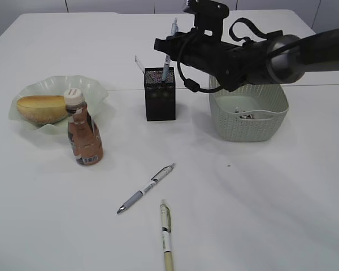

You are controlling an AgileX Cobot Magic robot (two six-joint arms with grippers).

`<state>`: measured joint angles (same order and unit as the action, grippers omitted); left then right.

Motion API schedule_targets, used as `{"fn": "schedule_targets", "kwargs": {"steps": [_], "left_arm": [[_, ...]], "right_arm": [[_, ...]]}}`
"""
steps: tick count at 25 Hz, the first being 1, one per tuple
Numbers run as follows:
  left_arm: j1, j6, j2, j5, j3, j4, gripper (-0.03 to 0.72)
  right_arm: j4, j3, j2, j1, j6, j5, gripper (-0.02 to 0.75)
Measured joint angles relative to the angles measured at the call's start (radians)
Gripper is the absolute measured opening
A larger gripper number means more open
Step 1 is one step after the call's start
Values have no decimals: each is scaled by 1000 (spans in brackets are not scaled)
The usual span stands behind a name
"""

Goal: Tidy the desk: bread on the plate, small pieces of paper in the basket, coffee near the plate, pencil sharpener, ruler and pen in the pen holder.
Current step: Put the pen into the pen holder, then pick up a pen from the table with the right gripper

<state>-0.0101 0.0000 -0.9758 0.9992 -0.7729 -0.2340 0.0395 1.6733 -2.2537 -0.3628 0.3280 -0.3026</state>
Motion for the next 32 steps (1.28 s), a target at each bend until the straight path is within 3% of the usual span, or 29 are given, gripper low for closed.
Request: {"fn": "schedule_targets", "kwargs": {"steps": [14,20,28,32], "left_arm": [[0,0,0,-1,0,0,505],[0,0,0,-1,0,0,505],[0,0,0,-1,0,0,505],[0,0,0,-1,0,0,505]], "right_arm": [[0,0,-1,0,11,35,306],[37,30,102,0,13,431,313],[-49,81,230,-13,13,962,313],[-53,81,279,-59,12,1177,314]]}}
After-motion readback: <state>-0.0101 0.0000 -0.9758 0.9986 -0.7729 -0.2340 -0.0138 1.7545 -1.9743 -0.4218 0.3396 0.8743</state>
